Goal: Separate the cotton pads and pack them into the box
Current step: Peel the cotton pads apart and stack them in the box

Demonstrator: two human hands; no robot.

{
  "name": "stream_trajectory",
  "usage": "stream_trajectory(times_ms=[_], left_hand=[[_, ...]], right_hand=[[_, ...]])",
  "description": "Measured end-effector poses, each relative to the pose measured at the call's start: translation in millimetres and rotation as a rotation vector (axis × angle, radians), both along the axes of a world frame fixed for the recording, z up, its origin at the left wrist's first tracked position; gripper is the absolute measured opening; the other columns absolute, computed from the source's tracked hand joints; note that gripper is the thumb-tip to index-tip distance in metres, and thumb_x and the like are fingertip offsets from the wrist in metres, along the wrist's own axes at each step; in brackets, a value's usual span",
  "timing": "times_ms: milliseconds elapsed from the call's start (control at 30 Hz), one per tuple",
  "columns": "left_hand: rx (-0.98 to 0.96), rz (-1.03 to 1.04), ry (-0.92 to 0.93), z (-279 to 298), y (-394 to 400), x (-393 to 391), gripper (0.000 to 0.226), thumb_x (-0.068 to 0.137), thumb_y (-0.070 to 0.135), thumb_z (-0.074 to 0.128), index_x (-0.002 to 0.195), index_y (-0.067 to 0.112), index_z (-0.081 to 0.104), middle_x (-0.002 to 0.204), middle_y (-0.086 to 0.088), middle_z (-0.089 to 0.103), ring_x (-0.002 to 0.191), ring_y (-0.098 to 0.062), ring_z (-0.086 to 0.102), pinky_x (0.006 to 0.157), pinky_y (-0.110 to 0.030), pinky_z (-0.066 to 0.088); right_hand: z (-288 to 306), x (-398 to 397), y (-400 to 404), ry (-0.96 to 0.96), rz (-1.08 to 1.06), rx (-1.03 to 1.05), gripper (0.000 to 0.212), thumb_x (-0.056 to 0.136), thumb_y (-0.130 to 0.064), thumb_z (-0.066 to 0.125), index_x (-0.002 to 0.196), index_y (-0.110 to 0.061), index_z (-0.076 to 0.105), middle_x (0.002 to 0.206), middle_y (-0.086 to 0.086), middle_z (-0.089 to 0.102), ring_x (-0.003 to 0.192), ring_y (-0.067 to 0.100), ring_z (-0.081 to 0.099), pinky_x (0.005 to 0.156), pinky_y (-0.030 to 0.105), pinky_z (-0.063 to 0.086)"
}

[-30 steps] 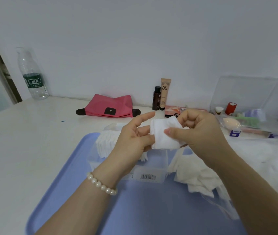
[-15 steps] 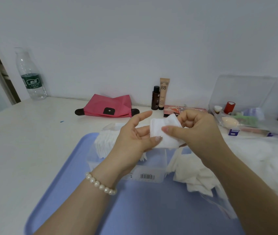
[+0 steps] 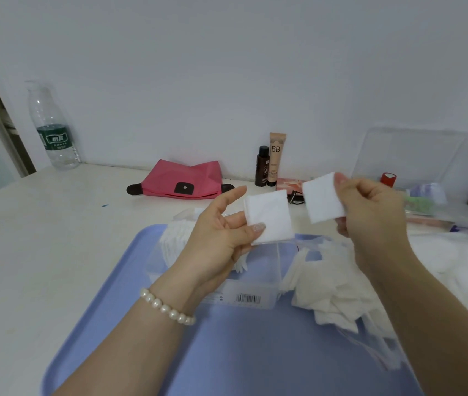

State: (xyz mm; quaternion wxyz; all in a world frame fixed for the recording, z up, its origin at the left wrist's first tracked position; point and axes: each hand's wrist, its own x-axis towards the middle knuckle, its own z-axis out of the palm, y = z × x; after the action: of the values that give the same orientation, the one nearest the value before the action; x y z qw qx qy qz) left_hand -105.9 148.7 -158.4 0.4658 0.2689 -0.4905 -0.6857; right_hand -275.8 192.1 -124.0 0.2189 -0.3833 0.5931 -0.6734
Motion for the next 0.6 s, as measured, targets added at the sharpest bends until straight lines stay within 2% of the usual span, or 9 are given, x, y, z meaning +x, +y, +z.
stream_trajectory(times_ms=[100,167,233,333,400,500,600], left_hand=[[0.004,0.030,-0.013,-0.8,-0.8,-0.5,0.060,0.083,-0.014,0.055,0.133,0.018,0.042,0.092,-0.007,0.073,0.080,-0.017,0.068,0.072,-0.026,0.055],[0.010,0.036,-0.009,-0.4,-0.2,-0.5,0.060,0.083,-0.014,0.055,0.133,0.017,0.042,0.093,-0.009,0.073,0.080,-0.019,0.068,0.073,-0.026,0.055],[0.018,0.035,0.007,0.3,0.5,-1.2,0.061,0.082,-0.016,0.054,0.133,0.015,0.041,0.091,-0.011,0.072,0.077,-0.018,0.068,0.071,-0.027,0.056],[0.020,0.028,0.008,0.6,1.6,-1.4,0.061,0.083,-0.017,0.052,0.133,0.014,0.040,0.087,-0.009,0.073,0.072,-0.016,0.069,0.067,-0.026,0.057],[0.007,0.015,-0.008,0.9,3.0,-1.5,0.062,0.082,-0.015,0.054,0.134,0.015,0.039,0.091,-0.010,0.072,0.077,-0.020,0.069,0.070,-0.026,0.057],[0.009,-0.003,-0.013,1.2,4.3,-1.7,0.064,0.082,-0.014,0.056,0.135,0.015,0.037,0.095,-0.010,0.072,0.083,-0.023,0.067,0.075,-0.028,0.056],[0.014,-0.017,-0.016,1.7,3.5,-1.6,0.064,0.082,-0.015,0.055,0.135,0.015,0.037,0.088,-0.007,0.073,0.078,-0.018,0.068,0.074,-0.028,0.056]], right_hand=[[6.2,1.5,3.2,-0.249,0.202,-0.102,0.019,0.086,-0.023,0.063,0.071,-0.010,0.062,0.060,0.002,0.055,0.043,0.009,0.042,0.038,0.018,0.033],[6.9,11.7,6.1,-0.272,0.396,-0.067,0.020,0.073,-0.027,0.066,0.080,-0.008,0.067,0.070,0.003,0.066,0.055,0.010,0.057,0.041,0.022,0.045],[3.1,21.9,6.7,-0.234,0.484,-0.021,0.024,0.067,-0.025,0.066,0.082,-0.007,0.068,0.076,0.005,0.071,0.066,0.014,0.066,0.049,0.027,0.054],[-5.5,31.2,5.3,-0.154,0.375,0.020,0.004,0.077,-0.011,0.068,0.078,-0.009,0.065,0.070,0.003,0.071,0.061,0.013,0.067,0.044,0.023,0.051],[-10.5,33.4,4.2,-0.078,0.271,0.013,0.007,0.083,-0.010,0.066,0.077,-0.010,0.061,0.064,0.002,0.068,0.051,0.013,0.064,0.038,0.021,0.047],[-15.4,36.6,3.8,0.000,0.239,-0.050,0.011,0.087,-0.011,0.062,0.079,-0.007,0.056,0.050,0.003,0.063,0.035,0.013,0.052,0.033,0.018,0.037],[-16.3,38.9,4.8,0.086,0.228,-0.088,0.011,0.088,-0.008,0.060,0.080,-0.003,0.054,0.051,0.008,0.057,0.034,0.007,0.046,0.033,0.016,0.036]])
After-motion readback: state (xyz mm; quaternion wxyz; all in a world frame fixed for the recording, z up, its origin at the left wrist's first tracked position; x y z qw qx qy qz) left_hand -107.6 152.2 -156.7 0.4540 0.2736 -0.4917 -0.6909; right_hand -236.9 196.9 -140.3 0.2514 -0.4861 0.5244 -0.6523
